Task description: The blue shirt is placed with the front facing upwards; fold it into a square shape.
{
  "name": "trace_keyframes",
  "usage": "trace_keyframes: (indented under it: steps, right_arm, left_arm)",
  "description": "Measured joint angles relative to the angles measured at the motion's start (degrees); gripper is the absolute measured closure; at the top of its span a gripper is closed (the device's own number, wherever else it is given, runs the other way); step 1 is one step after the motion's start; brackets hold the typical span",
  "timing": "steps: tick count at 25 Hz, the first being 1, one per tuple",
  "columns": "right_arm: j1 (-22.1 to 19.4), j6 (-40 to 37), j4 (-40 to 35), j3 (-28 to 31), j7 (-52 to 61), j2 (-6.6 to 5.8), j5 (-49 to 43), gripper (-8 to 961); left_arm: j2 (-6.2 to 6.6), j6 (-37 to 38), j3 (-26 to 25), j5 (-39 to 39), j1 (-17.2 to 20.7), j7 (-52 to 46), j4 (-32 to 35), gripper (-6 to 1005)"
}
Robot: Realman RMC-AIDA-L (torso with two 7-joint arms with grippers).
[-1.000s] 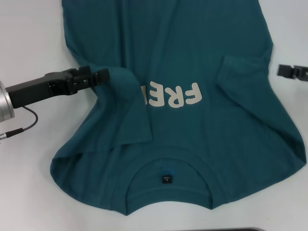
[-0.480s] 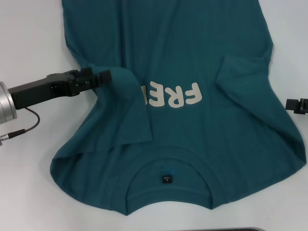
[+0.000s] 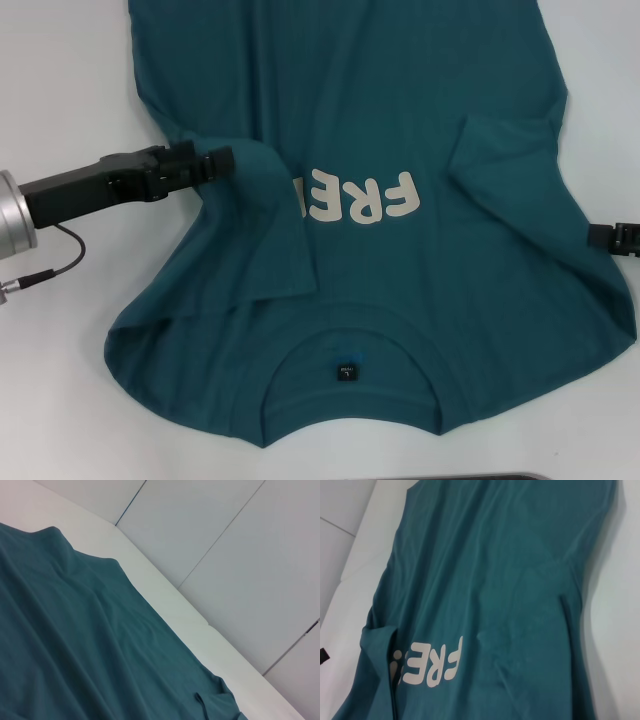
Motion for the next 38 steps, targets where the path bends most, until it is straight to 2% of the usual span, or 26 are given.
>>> trace_keyframes:
  steps: [15,18,24,34,38]
  right_arm:
    - [1.90,-2.91,-1.72,-0.31,-2.44,1.38,-0.66,393]
    - [1.94,-2.88,-1.74,-0.33,-2.74,1.46,-0.75,639]
    - [2.06,-0.45,-1.74,-0.38,-4.05,1.52,-0.76,873]
    - [2.74,3.85,-1.32,-2.13,-5.67,1.53,-0.73,946]
    - [3.30,4.49,-1.56,-4.21,-4.95,1.28,-0.74,927]
  left_arm:
    - [0.18,-0.25,0.08,0.00,0.20,0.00,0.00,114]
    - [0.18,-0.27,0.08,0.00,0.20,0.00,0.00,114]
    - [0.06,-0.37,0.08,0.00,0.20,0.00,0.00,114]
    - [-0.06,-0.49,0.08,-0.18,-0.12,-0.04,0.09,113]
    - [-0.08,-0.50,0.08,-0.36,-0.13,-0.13,0.09,113]
